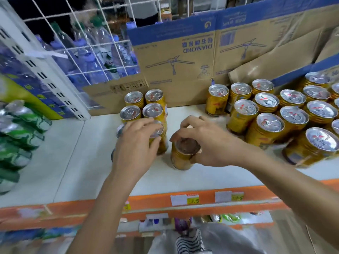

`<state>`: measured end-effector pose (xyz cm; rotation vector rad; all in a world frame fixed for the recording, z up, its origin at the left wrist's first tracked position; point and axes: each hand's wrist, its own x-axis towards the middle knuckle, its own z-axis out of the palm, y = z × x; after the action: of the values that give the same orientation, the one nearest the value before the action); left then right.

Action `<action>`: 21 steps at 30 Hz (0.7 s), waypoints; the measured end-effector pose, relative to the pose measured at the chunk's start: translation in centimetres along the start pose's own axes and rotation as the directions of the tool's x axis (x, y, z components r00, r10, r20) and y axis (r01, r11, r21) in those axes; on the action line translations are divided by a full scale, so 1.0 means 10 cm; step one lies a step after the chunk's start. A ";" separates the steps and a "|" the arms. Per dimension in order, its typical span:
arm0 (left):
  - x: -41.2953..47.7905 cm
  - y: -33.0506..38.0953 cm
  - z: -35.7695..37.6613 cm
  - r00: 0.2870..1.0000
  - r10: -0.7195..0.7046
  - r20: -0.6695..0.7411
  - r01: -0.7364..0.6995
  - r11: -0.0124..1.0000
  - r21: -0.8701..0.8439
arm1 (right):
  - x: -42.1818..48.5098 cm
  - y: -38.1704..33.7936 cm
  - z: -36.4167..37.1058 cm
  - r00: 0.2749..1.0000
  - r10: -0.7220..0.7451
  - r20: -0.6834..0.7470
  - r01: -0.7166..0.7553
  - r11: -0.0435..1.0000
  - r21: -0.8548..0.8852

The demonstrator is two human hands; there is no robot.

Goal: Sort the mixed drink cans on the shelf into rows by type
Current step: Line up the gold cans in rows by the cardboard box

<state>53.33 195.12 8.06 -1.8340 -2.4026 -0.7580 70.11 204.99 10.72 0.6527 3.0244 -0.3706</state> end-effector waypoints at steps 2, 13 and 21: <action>-0.09 -0.17 -0.13 0.999 -0.046 0.014 0.045 0.996 0.077 | 0.16 -0.14 0.05 0.995 -0.089 -0.036 0.089 0.996 -0.003; -0.24 -0.56 -0.32 0.967 -0.154 0.202 0.141 0.987 0.077 | 0.55 -0.44 0.33 0.973 -0.231 -0.023 0.231 0.973 -0.004; 0.02 -0.56 -0.38 0.971 -0.032 0.237 -0.009 0.986 0.169 | 0.53 -0.38 0.19 0.987 -0.126 -0.101 0.142 0.976 0.165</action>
<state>47.19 192.75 9.45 -1.9423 -2.5270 -0.3353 63.73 203.34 9.33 0.4859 3.1569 -0.6295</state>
